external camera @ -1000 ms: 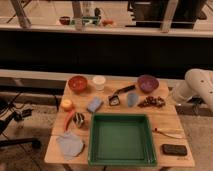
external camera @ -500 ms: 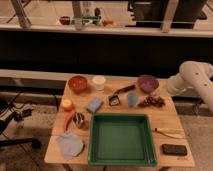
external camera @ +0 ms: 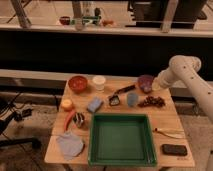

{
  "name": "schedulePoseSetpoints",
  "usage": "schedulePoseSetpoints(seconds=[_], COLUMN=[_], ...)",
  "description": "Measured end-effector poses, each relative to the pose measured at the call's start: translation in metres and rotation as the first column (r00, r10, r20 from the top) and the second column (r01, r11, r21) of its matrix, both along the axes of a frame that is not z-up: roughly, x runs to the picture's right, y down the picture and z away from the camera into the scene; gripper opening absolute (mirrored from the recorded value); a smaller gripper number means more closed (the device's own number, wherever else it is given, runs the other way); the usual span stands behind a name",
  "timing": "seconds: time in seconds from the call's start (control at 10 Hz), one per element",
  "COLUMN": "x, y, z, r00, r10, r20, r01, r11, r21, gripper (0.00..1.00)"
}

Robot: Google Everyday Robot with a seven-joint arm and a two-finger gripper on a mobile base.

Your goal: Place fork in purple bowl

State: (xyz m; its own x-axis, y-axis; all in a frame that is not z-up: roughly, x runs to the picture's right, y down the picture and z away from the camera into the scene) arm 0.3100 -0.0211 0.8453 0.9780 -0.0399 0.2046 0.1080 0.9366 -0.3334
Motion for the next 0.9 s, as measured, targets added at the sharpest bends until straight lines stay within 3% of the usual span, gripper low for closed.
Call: schedulePoseSetpoints(seconds=[0.3, 0.6, 0.7, 0.9], x=[0.007, 0.006, -0.006, -0.007], y=[-0.018, -0.04, -0.055, -0.056], z=[0.007, 0.029, 0.049, 0.07], r00=[1.0, 0.999, 0.999, 0.998], r10=[-0.015, -0.026, -0.041, -0.046], r20=[-0.015, -0.024, -0.025, -0.045], r01=[0.015, 0.026, 0.042, 0.046], r11=[0.9998, 0.9995, 0.9991, 0.9989], r21=[0.013, 0.016, 0.012, 0.003], gripper=[0.0, 0.0, 0.0, 0.0])
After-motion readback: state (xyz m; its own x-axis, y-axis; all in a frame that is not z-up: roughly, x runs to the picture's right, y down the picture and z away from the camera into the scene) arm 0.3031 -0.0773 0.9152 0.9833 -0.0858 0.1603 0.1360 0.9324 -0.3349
